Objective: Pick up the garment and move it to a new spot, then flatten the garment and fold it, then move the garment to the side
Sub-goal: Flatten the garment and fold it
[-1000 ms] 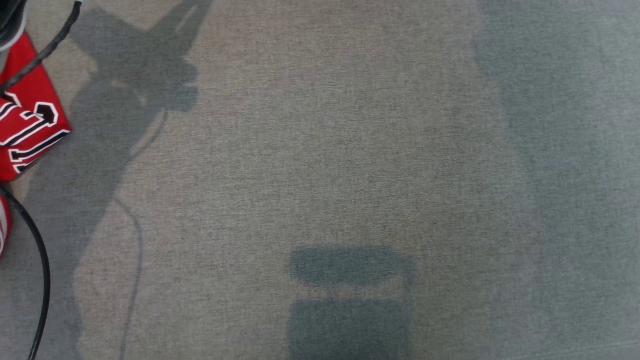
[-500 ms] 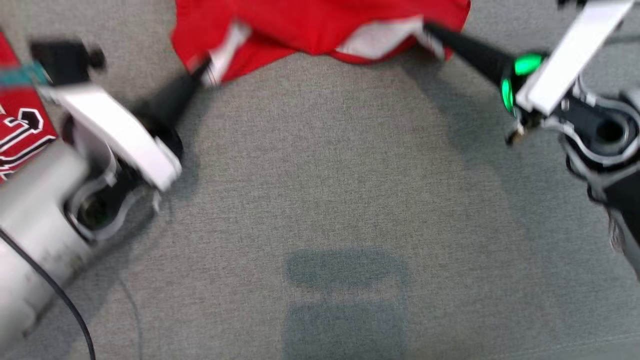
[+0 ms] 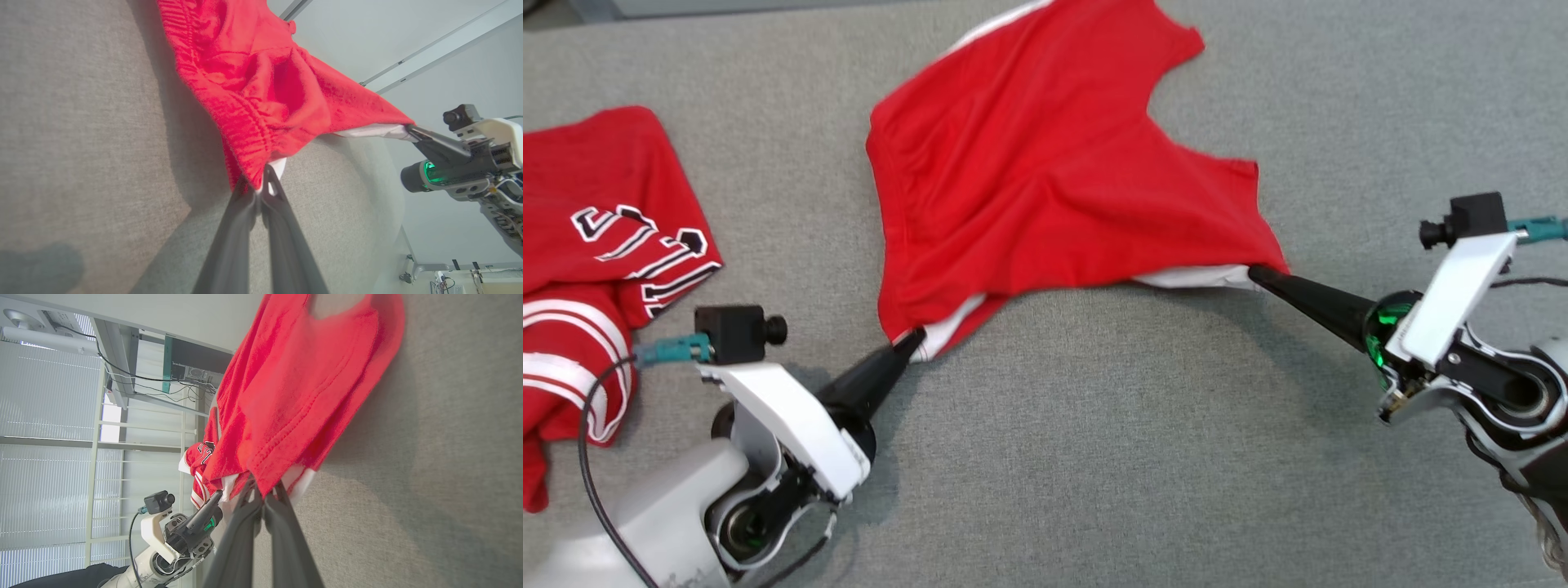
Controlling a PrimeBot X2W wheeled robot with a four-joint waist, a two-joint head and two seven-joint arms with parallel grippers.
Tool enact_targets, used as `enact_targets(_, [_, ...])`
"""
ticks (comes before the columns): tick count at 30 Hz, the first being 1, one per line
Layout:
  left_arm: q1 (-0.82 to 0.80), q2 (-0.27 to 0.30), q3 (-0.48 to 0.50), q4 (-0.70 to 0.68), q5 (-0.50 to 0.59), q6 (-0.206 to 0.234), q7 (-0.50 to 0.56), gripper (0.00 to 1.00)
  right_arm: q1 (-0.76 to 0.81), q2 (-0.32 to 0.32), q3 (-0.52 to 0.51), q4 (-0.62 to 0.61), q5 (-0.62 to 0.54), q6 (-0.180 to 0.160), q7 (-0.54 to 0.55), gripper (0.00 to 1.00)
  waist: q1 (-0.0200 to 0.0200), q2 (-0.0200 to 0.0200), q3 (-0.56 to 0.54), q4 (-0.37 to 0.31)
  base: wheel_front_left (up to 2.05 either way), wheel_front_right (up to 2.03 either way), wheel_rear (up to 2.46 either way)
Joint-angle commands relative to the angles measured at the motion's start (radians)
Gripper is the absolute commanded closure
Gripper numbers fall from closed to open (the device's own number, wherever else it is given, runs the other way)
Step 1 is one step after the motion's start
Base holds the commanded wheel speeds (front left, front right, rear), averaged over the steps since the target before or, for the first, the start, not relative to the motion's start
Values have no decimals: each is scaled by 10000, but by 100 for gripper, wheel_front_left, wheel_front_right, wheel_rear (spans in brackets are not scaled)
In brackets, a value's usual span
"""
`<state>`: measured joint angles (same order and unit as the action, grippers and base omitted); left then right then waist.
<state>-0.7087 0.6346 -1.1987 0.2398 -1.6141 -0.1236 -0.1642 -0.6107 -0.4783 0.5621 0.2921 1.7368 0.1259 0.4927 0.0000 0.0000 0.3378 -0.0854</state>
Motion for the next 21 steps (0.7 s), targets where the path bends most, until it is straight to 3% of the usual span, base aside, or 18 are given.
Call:
enact_targets(1, [0,286,312,-110,-41,-70,1,100,299,-277,-135,-313,70,48,-31,100,0,0,-275,42,0,0,0])
enact_targets(8, [598,330,192,-41,319,-70,-202,100,1076,-600,-742,-349,-277,48,-344,100,0,0,-773,77,0,0,0])
enact_targets(21, [1597,227,-115,192,356,-71,-299,100,2148,-823,-725,182,-799,48,-183,100,0,0,-1592,241,0,0,0])
